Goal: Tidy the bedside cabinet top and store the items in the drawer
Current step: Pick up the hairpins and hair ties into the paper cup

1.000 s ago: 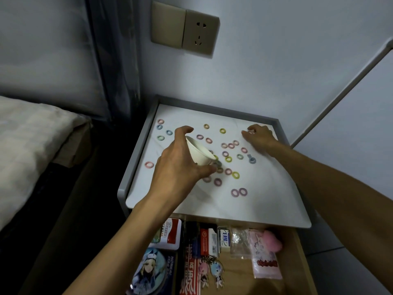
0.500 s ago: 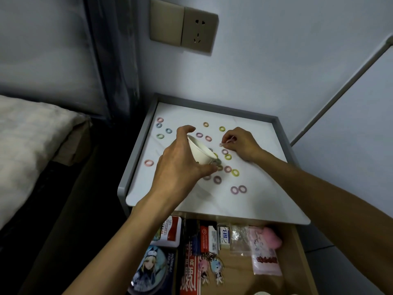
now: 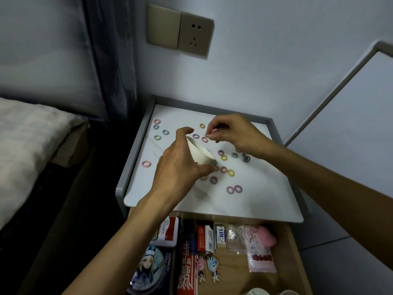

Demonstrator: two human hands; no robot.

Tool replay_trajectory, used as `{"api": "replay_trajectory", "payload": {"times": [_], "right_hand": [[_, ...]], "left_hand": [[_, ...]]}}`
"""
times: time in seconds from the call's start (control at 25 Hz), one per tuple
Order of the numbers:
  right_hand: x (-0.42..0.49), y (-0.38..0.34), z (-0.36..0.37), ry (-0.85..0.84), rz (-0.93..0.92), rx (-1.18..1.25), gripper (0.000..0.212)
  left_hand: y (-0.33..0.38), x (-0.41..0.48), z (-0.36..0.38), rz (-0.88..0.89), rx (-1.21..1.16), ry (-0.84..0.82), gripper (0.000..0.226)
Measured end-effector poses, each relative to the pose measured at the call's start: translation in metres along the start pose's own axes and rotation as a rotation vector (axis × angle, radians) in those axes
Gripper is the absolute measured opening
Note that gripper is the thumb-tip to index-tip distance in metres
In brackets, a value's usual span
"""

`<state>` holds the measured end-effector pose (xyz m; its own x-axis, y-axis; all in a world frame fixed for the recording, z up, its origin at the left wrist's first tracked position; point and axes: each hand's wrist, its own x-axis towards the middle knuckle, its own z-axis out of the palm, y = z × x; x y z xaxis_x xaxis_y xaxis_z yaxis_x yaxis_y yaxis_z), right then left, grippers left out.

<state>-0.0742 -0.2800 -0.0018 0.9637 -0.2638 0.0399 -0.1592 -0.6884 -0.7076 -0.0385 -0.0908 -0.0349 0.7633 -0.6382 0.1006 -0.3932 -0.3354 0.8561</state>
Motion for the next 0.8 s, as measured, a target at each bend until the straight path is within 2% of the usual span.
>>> {"api": "replay_trajectory", "payload": {"times": [0.12,0.2,0.32,0.36,0.44,0.52,0.6,0.68,0.8], "right_hand": [[-0.019,-0.04,0.009,-0.225,-0.096,-0.12,0.024],[-0.025,-0.05,0.003,-0.268,-0.096,-0.09,0.032],[-0.027,-0.036,-0.021,-0.106,-0.02,0.142,0.02],[-0.026,-0.021,-0.028,-0.014,0.024,0.138,0.017],[-0.023,0.025,-0.035,0.127,0.163,-0.063,0.013],[-0.021,0.074,-0.033,0.111,0.366,-0.333,0.025],[-0.021,0.108,-0.024,0.048,0.487,-0.412,0.043],[-0.019,0.124,-0.013,0.052,0.476,-0.377,0.048],[-0.014,0.124,0.006,0.14,0.428,-0.295,0.034]], "left_hand": [[0.0,-0.001,0.004,0.032,-0.043,0.0,0.088],[0.002,-0.004,0.004,0.043,-0.058,0.012,0.085],[0.002,-0.007,0.0,0.028,-0.038,0.029,0.091],[0.002,-0.008,-0.002,0.019,-0.024,0.032,0.092],[0.003,-0.009,-0.005,0.01,-0.002,0.031,0.093],[0.004,-0.008,-0.007,0.009,-0.001,0.027,0.092],[0.005,-0.007,-0.007,0.004,-0.01,0.027,0.092],[0.005,-0.006,-0.007,0.006,-0.013,0.021,0.092],[0.004,-0.005,-0.006,0.008,-0.023,0.02,0.092]]}}
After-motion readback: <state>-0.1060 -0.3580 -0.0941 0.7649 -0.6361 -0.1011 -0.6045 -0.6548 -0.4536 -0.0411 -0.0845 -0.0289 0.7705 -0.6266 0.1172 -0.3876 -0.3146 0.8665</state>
